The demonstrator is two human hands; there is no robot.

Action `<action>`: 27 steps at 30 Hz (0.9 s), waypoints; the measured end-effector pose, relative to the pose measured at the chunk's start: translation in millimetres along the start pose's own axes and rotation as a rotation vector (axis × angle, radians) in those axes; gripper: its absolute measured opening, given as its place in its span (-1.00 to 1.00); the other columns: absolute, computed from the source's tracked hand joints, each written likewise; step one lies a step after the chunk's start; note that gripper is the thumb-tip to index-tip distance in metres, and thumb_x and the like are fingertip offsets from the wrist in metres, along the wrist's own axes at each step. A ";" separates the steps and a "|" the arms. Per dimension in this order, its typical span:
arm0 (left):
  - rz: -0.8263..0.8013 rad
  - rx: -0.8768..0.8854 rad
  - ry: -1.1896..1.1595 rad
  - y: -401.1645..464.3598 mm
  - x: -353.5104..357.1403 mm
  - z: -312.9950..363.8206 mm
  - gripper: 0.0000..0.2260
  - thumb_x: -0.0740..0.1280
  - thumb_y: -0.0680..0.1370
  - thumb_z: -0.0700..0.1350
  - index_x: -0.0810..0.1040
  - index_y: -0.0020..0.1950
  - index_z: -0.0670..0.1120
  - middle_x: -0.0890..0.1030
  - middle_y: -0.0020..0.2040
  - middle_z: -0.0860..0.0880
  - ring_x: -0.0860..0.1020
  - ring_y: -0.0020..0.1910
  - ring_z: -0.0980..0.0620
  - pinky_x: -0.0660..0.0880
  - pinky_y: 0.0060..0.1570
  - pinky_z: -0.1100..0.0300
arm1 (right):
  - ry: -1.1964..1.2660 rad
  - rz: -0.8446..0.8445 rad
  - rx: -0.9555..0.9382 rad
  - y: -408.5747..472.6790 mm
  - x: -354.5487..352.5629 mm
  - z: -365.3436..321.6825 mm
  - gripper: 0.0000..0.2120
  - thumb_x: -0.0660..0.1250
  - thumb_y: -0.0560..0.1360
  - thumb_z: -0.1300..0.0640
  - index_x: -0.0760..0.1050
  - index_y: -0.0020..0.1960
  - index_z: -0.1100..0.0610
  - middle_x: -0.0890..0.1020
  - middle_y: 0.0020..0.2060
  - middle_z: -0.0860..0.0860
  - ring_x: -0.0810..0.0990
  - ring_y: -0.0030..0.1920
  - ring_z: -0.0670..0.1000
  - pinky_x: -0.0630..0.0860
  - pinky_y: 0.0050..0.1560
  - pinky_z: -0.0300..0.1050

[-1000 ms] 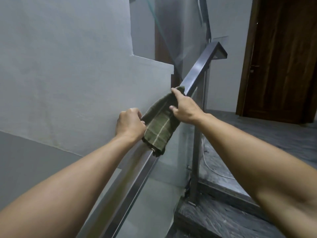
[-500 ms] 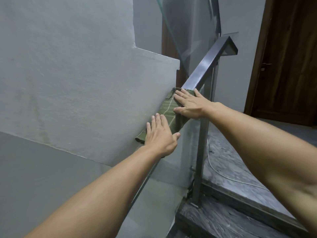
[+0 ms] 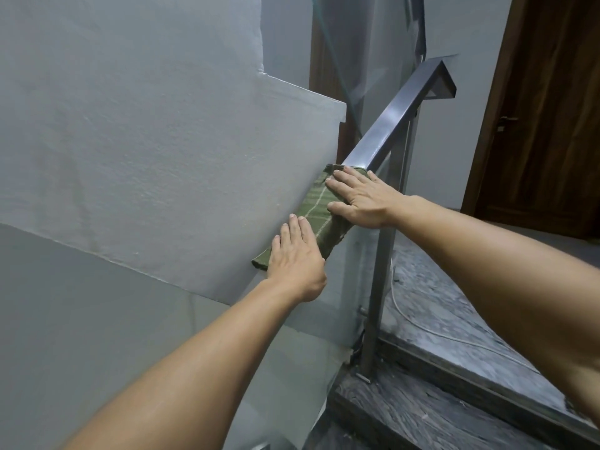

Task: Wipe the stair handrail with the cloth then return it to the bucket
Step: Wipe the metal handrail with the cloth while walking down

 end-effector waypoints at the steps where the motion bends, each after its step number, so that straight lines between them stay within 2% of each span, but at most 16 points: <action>1: -0.006 -0.003 0.003 -4.6 0.6 -2.5 -0.31 0.15 0.62 -0.06 -0.25 0.52 -0.26 -0.22 0.56 -0.24 -0.15 0.55 -0.18 -0.09 0.51 -0.02 | 0.008 -0.004 -0.004 -2.7 1.3 -4.2 -0.36 -0.07 0.55 -0.26 -0.06 0.56 -0.02 -0.09 0.57 -0.01 -0.23 0.54 -0.05 -0.22 0.51 0.14; 13: 0.020 0.008 0.041 -85.7 14.3 -48.0 -0.32 0.13 0.63 -0.06 -0.26 0.52 -0.26 -0.22 0.56 -0.23 -0.18 0.55 -0.15 -0.11 0.52 -0.01 | 0.012 0.004 -0.059 -53.5 23.6 -75.0 -0.34 -0.04 0.55 -0.29 -0.06 0.55 -0.04 -0.09 0.57 -0.02 -0.24 0.53 -0.06 -0.21 0.51 0.14; 19: 0.016 0.003 0.035 -142.7 22.5 -80.1 -0.31 0.15 0.63 -0.05 -0.26 0.52 -0.25 -0.23 0.56 -0.22 -0.18 0.55 -0.14 -0.12 0.52 0.00 | -0.063 -0.005 -0.083 -83.8 38.5 -124.9 -0.31 -0.08 0.52 -0.35 -0.06 0.55 -0.06 -0.07 0.57 -0.02 -0.21 0.54 -0.04 -0.20 0.50 0.19; 27: 0.023 -0.001 0.005 -217.2 33.4 -122.2 -0.28 0.17 0.62 -0.06 -0.26 0.53 -0.25 -0.23 0.56 -0.21 -0.19 0.55 -0.12 -0.16 0.51 0.03 | -0.108 0.022 -0.117 -131.5 54.5 -200.2 -0.35 0.02 0.55 -0.26 -0.01 0.55 -0.01 0.01 0.56 0.01 -0.17 0.54 0.00 -0.15 0.49 0.24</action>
Point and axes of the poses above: each hand's wrist, its own y-axis towards the middle knuckle, its own x-axis out of the palm, z = x × y, the point moved 7 cm from there along y, towards the middle knuckle
